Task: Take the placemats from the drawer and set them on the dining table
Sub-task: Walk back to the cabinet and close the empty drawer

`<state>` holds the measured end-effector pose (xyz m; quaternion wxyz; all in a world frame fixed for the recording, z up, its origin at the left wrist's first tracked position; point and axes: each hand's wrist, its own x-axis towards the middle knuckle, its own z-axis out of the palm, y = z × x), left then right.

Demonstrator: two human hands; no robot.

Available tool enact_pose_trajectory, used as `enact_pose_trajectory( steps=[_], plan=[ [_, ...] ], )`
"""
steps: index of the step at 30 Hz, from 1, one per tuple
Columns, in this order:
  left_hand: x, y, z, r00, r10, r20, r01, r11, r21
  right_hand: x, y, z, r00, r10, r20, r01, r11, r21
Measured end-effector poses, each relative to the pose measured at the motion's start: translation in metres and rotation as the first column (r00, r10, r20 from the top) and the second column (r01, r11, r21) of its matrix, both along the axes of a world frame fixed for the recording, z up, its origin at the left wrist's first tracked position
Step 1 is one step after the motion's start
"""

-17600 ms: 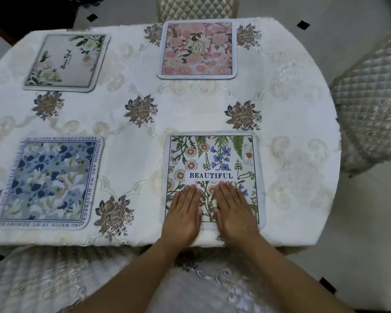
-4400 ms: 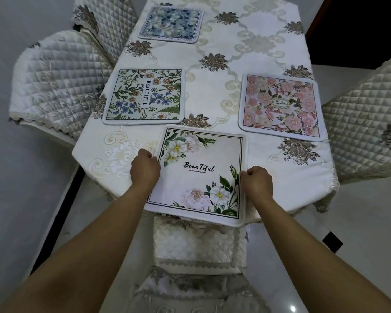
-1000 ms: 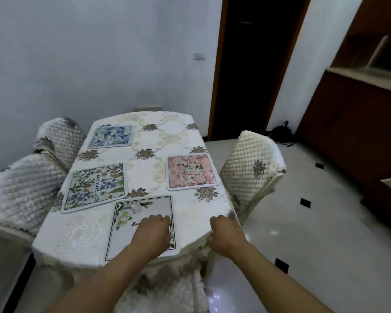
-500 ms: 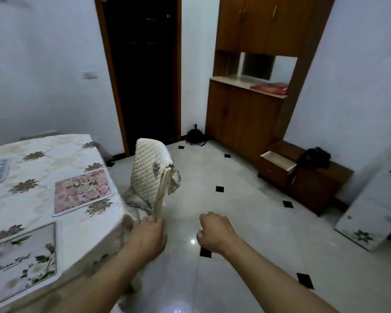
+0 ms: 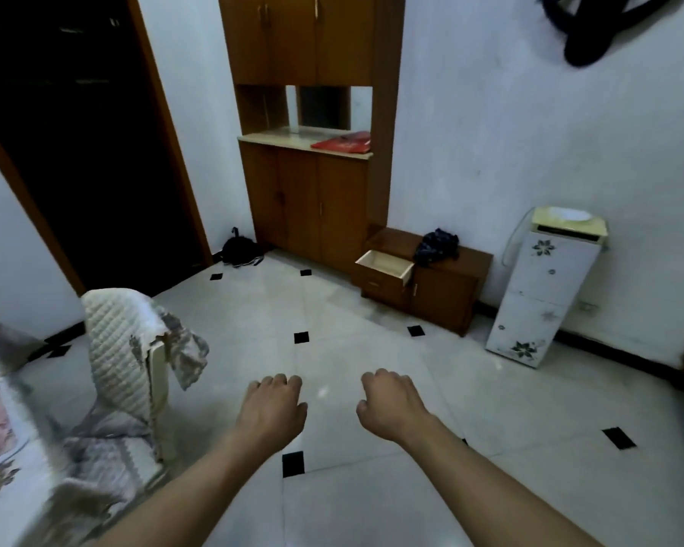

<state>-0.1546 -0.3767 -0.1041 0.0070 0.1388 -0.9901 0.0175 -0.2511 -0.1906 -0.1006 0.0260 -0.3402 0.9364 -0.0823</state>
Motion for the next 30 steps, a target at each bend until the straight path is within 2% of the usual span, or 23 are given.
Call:
enact_pose_trajectory(
  steps=[13, 22, 30],
  plan=[
    [-0.231, -0.098, -0.005, 0.981, -0.192, -0.003, 0.192, 0.981, 0.037, -0.196, -0.081, 0.004, 0.976, -0.216, 0.001, 0.214, 0.970, 0.111],
    [-0.370, -0.141, 0.000, 0.977, -0.214, 0.007, 0.213, 0.975, 0.062, -0.328, -0.131, -0.002, 0.960, -0.279, 0.001, 0.277, 0.955, 0.108],
    [-0.528, -0.169, -0.010, 0.987, -0.160, 0.025, 0.159, 0.986, 0.051, -0.503, -0.176, -0.024, 0.965, -0.256, 0.061, 0.254, 0.966, 0.045]
  ],
)
